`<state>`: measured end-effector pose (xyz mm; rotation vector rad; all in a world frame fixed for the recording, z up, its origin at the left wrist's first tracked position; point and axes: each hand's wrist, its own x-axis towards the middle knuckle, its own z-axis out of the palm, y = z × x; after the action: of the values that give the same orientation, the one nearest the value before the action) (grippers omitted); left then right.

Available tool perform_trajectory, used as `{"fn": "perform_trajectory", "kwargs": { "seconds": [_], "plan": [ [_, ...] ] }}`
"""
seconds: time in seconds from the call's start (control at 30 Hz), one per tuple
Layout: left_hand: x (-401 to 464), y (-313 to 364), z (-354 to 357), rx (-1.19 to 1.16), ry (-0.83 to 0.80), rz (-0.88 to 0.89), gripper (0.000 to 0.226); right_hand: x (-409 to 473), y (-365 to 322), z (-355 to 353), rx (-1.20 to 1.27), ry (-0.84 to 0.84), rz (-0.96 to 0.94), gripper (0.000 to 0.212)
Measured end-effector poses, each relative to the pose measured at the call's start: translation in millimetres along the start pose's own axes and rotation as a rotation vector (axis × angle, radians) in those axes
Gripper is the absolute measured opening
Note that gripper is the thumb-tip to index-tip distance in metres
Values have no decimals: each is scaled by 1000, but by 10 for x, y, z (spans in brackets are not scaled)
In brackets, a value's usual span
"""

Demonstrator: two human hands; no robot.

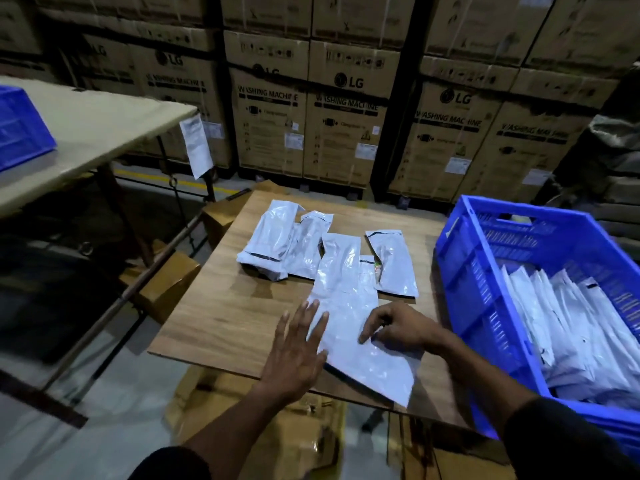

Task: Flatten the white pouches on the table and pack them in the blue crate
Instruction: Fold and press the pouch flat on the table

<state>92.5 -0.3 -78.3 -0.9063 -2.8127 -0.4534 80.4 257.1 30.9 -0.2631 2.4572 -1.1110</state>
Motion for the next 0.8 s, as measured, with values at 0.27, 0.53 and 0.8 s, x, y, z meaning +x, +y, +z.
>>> {"fn": "perform_trajectory", "kwargs": {
  "seconds": [0.27, 0.53, 0.8],
  "plan": [
    [-79, 7, 424, 105, -340, -222, 68, 235, 304, 523, -768, 336, 104, 35],
    [186, 111, 394, 128, -275, -108, 60, 200, 760, 1371, -771, 274, 98, 60],
    [267, 94, 516, 96, -347, -112, 63, 232, 861, 1398, -727, 253, 89, 60]
  ]
}}
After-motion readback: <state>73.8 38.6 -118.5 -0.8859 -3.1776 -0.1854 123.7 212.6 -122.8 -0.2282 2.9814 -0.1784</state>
